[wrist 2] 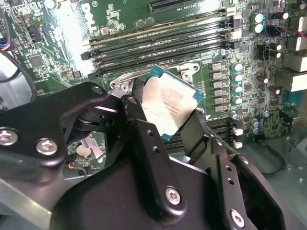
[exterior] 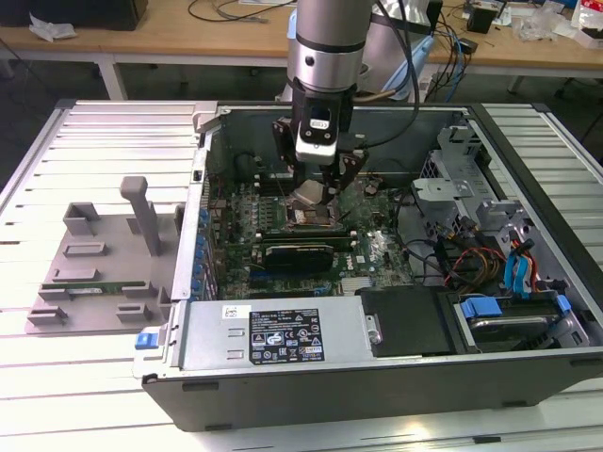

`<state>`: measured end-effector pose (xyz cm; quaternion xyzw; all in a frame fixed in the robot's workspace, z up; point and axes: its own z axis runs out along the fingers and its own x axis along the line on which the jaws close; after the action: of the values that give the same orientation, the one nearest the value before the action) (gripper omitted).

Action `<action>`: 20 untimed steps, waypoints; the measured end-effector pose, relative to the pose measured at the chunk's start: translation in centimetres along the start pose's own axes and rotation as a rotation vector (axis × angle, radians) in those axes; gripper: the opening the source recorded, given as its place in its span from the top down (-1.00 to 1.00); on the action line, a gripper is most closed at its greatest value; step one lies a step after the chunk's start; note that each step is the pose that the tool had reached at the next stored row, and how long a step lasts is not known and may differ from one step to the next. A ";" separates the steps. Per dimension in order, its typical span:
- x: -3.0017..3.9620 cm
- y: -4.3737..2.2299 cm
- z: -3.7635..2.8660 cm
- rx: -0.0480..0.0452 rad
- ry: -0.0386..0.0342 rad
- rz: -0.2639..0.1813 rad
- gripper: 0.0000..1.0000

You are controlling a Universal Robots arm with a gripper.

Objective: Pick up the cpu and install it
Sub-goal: 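Place the cpu into insertion slot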

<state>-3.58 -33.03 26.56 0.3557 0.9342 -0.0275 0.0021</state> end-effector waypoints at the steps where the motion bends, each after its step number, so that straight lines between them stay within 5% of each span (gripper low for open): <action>1: 0.00 0.00 0.00 0.0005 0.0007 0.016 -0.09; 20: 0.00 0.00 0.00 0.0066 0.0087 0.206 -0.09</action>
<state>-3.58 -33.03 26.56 0.4500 0.8926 -0.0287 -0.0003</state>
